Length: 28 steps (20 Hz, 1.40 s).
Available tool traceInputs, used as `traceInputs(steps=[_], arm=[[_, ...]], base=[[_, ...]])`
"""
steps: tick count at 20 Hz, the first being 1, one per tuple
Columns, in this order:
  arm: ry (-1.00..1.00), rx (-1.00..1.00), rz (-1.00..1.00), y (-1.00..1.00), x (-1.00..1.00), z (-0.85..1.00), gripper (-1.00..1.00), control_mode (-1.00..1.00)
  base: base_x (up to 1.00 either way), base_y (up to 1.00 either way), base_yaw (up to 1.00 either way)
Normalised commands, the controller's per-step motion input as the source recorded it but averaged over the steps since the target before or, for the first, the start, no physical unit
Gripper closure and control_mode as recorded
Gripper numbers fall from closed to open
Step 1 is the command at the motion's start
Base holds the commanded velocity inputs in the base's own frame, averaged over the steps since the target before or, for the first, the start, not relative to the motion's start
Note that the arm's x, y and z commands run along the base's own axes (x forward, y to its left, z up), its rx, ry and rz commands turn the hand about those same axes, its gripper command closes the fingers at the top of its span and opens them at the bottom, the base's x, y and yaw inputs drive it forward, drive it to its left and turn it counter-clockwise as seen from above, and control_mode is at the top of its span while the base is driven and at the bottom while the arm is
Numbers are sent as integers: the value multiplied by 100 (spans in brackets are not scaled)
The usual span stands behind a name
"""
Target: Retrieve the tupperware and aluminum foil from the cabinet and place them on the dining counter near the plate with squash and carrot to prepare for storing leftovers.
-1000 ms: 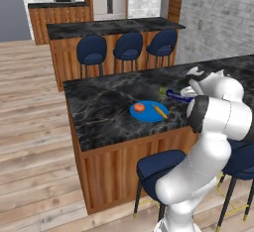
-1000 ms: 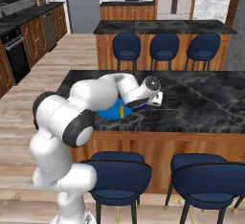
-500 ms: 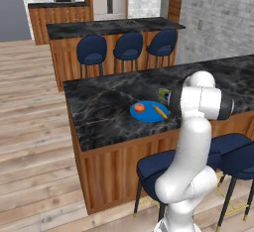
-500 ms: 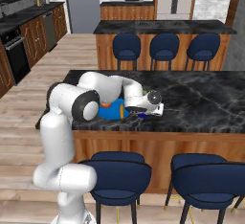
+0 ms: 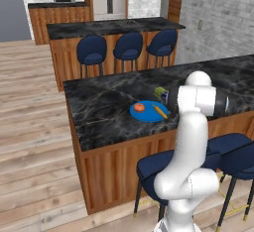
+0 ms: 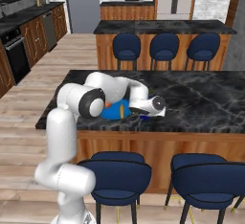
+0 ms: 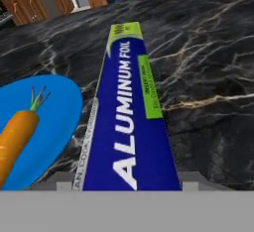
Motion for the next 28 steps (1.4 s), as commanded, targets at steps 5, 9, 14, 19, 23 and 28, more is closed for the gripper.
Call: traceInputs(steps=[5, 9, 14, 19, 23, 28], arm=[[-7, -5, 7, 7, -26, 100, -100, -100], [-1, -17, 7, 38, -65, 100, -100, -100], [7, -20, 8, 52, -49, 95, -100, -100], [11, -28, 10, 86, -84, 77, -100, -100], [2, -28, 14, 93, -100, 26, -100, -100], [0, -19, 9, 65, -96, 21, -100, -100]], base=[[0, 0, 0], [0, 0, 0], [0, 0, 0], [0, 0, 0], [0, 0, 0], [0, 0, 0]])
